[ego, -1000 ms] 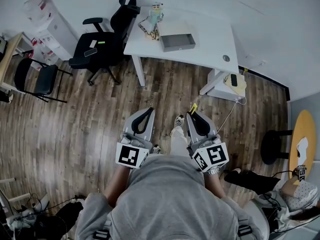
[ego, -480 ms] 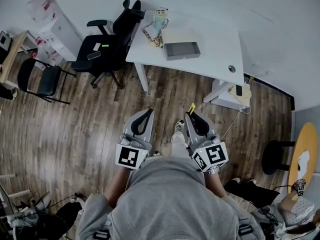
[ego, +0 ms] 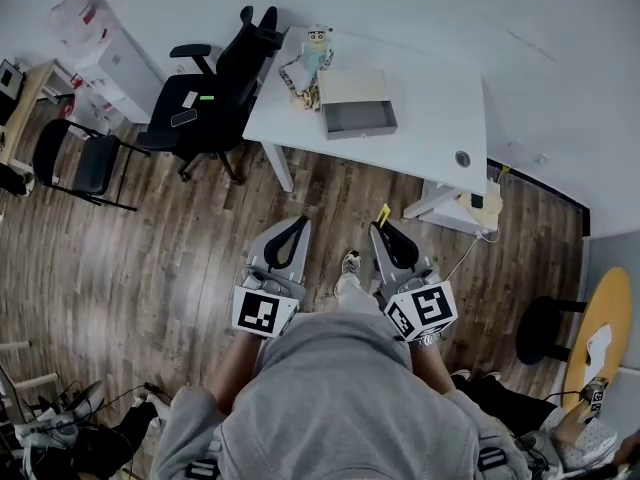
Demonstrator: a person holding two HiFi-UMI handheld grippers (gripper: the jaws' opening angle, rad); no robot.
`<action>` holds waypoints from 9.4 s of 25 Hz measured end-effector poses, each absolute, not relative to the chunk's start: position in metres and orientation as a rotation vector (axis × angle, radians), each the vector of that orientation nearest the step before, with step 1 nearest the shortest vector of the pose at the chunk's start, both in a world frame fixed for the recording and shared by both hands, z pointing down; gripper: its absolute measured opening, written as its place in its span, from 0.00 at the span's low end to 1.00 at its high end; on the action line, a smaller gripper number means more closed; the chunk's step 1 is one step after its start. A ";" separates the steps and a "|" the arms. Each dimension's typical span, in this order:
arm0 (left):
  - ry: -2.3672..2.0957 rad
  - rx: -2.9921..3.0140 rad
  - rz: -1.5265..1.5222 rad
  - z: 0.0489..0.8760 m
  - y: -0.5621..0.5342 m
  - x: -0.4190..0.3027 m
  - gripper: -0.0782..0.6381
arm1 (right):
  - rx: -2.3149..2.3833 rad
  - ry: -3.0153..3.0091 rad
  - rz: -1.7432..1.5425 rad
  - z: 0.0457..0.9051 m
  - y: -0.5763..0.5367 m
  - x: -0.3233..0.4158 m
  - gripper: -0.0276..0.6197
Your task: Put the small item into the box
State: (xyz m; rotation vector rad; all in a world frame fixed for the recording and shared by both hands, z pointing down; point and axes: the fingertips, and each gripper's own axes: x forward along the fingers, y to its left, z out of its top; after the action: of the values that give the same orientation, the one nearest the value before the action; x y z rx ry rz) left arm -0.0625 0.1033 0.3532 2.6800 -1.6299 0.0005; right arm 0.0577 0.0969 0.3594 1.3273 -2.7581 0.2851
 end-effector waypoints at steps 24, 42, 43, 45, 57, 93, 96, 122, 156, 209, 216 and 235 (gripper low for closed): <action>-1.836 2.605 -0.056 0.342 -0.033 0.003 0.11 | 1.167 -2.837 0.306 0.362 -0.054 0.129 0.14; -1.798 2.584 -0.026 0.356 -0.077 0.020 0.11 | 1.172 -2.787 0.359 0.385 -0.093 0.148 0.14; -1.791 2.589 -0.030 0.357 -0.082 0.020 0.11 | 1.171 -2.782 0.354 0.385 -0.098 0.148 0.14; -1.775 2.600 -0.041 0.360 -0.094 0.022 0.11 | 1.182 -2.771 0.353 0.387 -0.108 0.149 0.14; -1.665 2.612 -0.008 0.366 -0.178 0.018 0.11 | 1.179 -2.707 0.374 0.397 -0.181 0.133 0.14; -1.416 2.601 0.076 0.411 -0.343 -0.046 0.11 | 0.920 -2.354 0.410 0.496 -0.321 0.040 0.14; -1.392 2.609 0.082 0.415 -0.349 -0.047 0.11 | 0.875 -2.321 0.418 0.510 -0.323 0.034 0.14; -1.414 2.597 0.045 0.417 -0.355 -0.072 0.11 | 0.513 -2.029 0.432 0.631 -0.294 0.008 0.14; -1.370 2.611 0.072 0.424 -0.357 -0.065 0.11 | 0.587 -1.715 0.544 0.729 -0.307 0.053 0.14; -1.355 2.635 0.080 0.425 -0.347 -0.056 0.11 | 0.647 -1.740 0.581 0.722 -0.306 0.067 0.10; -1.353 2.642 0.077 0.425 -0.341 -0.053 0.11 | 0.661 -1.795 0.608 0.715 -0.303 0.064 0.07; -1.342 2.672 0.084 0.418 -0.326 -0.038 0.11 | 0.896 -2.014 0.542 0.628 -0.312 0.059 0.07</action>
State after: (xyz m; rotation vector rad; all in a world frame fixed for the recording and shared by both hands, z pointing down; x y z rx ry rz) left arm -0.0377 -0.3258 0.4175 2.6717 -1.3423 0.0836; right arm 0.0589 -0.3117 0.6278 0.8961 -2.0136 0.5424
